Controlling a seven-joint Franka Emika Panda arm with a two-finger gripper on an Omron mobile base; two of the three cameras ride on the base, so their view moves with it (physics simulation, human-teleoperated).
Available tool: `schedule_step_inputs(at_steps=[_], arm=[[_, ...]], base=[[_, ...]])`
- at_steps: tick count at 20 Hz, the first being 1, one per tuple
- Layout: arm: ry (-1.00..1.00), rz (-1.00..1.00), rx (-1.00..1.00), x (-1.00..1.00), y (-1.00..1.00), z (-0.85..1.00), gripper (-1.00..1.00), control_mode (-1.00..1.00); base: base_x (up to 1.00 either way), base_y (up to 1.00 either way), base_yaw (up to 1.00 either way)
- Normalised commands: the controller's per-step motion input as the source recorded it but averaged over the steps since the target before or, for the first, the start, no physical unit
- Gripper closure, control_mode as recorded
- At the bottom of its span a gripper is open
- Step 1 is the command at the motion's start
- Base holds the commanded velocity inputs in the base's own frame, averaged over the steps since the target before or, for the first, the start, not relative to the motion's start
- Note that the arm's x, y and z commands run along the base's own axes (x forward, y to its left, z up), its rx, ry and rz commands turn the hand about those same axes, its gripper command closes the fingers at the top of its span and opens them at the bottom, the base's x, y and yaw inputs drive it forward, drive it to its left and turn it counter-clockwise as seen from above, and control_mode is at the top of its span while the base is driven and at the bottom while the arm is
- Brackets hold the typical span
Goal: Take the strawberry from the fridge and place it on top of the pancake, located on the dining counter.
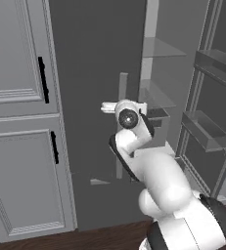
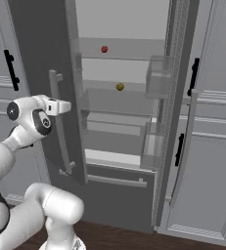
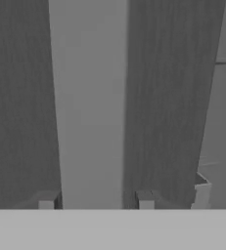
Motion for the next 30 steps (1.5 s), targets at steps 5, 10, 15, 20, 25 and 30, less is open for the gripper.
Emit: schedule_step_inputs(at_steps=[5, 10, 15, 20, 25, 30], arm=[[0.02, -0.14, 0.0, -0.67, 0.42, 0.15, 1.0, -1.0], [0.08, -0.13, 0.01, -0.58, 0.43, 0.16, 1.0, -1.0], [0.08, -0.06, 0.06, -0.49, 0.35, 0.03, 1.0, -1.0], [0.08, -0.01, 0.12, -0.55, 0.24, 0.0, 1.0, -1.0], [0.11, 0.0, 0.06, -0.48, 0.26, 0.0, 1.0, -1.0], [0.07, -0.05, 0.02, -0.2, 0.11, -0.1, -1.0, -1.0]], base=[[0.0, 0.0, 0.0], [0.0, 0.0, 0.0], [0.0, 0.0, 0.0], [0.0, 0.0, 0.0], [0.0, 0.0, 0.0], [0.0, 0.0, 0.0]])
